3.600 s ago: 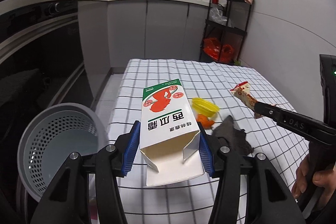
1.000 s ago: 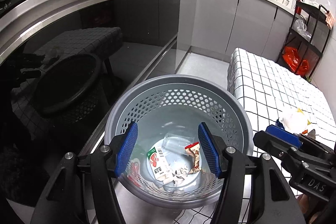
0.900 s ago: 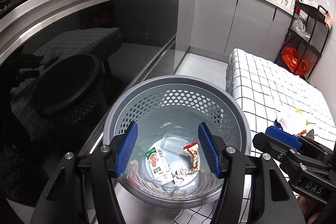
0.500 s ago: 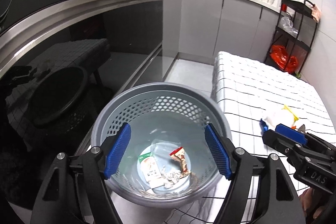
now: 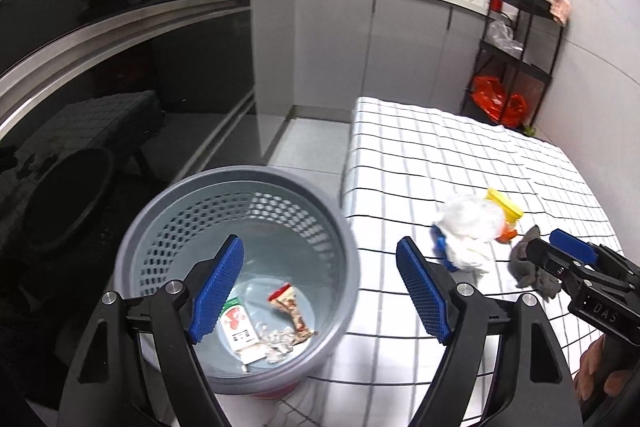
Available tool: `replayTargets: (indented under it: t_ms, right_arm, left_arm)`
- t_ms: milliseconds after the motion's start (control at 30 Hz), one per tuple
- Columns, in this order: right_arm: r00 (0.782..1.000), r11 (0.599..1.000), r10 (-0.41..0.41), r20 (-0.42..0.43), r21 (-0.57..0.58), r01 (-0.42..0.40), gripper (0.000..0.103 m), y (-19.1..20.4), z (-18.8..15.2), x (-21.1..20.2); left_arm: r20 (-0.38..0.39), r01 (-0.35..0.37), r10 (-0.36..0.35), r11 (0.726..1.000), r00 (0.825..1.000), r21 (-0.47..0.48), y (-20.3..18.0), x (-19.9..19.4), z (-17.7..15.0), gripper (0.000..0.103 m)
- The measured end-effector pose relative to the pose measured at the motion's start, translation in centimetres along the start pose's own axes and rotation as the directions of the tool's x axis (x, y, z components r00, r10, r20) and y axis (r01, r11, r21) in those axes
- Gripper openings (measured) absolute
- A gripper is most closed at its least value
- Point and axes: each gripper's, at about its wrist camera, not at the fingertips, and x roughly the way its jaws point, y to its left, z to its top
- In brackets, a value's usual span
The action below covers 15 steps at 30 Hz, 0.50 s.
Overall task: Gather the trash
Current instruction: 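Move both open tools back toward the table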
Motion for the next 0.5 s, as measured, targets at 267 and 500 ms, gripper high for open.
replayTargets:
  t_ms: [267, 500]
  right_arm:
    - [0.993, 0.992, -0.118, -0.001, 0.05, 0.118, 0.064, -5.0, -1.5, -1.4]
    - [0.983, 0.982, -0.173, -0.062, 0.064, 0.177, 0.065, -7.2, -2.6, -0.3]
  left_arm:
    - [-0.009, 0.031, -0.03, 0.997, 1.0, 0.067, -4.2, 1.2, -0.3, 0.08]
    - [-0.028, 0.052, -0.049, 0.994, 0.998, 0.095, -6.7, 2.4, -0.4, 0.082]
